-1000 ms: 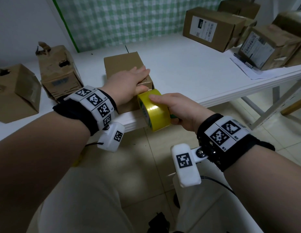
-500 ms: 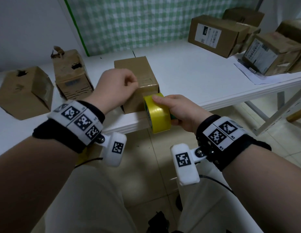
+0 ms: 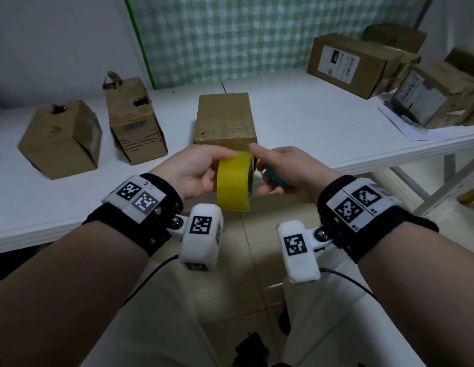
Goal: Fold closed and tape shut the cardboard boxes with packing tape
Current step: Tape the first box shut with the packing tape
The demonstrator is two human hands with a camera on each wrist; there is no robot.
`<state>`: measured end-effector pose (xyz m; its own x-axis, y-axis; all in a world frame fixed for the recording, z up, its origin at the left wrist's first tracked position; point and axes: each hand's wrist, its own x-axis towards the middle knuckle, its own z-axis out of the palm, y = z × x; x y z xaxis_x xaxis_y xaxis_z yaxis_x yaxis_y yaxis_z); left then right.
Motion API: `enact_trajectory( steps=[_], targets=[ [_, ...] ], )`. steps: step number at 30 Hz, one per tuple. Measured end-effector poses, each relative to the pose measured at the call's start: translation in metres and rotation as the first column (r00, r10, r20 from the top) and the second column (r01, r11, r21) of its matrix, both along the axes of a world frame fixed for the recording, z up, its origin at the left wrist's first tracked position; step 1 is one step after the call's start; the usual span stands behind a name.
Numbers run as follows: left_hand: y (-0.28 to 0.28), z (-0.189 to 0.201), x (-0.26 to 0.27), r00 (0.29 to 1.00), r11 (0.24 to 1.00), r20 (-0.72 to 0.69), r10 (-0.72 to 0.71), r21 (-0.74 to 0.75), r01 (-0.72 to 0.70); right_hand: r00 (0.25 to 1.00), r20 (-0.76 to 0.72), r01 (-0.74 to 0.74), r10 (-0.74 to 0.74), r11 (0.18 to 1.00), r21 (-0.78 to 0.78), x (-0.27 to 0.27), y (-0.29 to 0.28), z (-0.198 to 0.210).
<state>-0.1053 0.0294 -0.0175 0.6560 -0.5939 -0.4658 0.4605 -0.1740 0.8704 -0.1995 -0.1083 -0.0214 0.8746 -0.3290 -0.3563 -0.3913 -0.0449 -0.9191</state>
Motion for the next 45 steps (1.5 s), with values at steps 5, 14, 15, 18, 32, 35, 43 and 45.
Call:
enact_trajectory(
  steps=[5, 14, 15, 18, 32, 35, 43, 45],
  targets=[
    [0.005, 0.0, -0.001, 1.0, 1.0, -0.027, 0.007, 0.001, -0.007, 0.995, 0.021, 0.1, -0.098, 0.977, -0.187, 0.003, -0.01, 0.004],
    [0.005, -0.007, -0.001, 0.999, 1.0, -0.043, 0.012, 0.024, -0.011, 0.991, 0.129, 0.044, -0.046, 0.999, 0.019, 0.014, -0.006, 0.024],
    [0.004, -0.008, -0.001, 0.999, 1.0, -0.043, 0.011, 0.021, -0.01, 0.989, 0.147, -0.003, 0.001, 1.0, 0.015, 0.015, -0.007, 0.026],
    [0.005, -0.009, 0.001, 0.999, 1.0, -0.034, 0.003, 0.019, -0.002, 0.984, 0.158, -0.062, 0.077, 0.993, -0.099, 0.02, -0.009, 0.027],
    [0.007, -0.013, 0.011, 0.998, 0.999, -0.048, -0.039, 0.008, 0.039, 0.926, -0.139, -0.225, 0.352, 0.217, -0.95, 0.049, 0.003, 0.033],
    [0.009, -0.015, 0.014, 0.998, 0.999, -0.049, -0.048, 0.001, 0.048, 0.914, -0.163, -0.23, 0.372, 0.142, -0.963, 0.054, 0.004, 0.032],
    [0.011, -0.015, 0.017, 0.996, 0.998, -0.057, -0.065, -0.007, 0.064, 0.884, -0.252, -0.29, 0.394, 0.038, -0.956, 0.064, 0.008, 0.034],
    [0.011, -0.015, 0.017, 0.997, 0.998, -0.052, -0.055, -0.007, 0.055, 0.876, -0.272, -0.301, 0.398, 0.012, -0.954, 0.065, 0.009, 0.035]
  ],
)
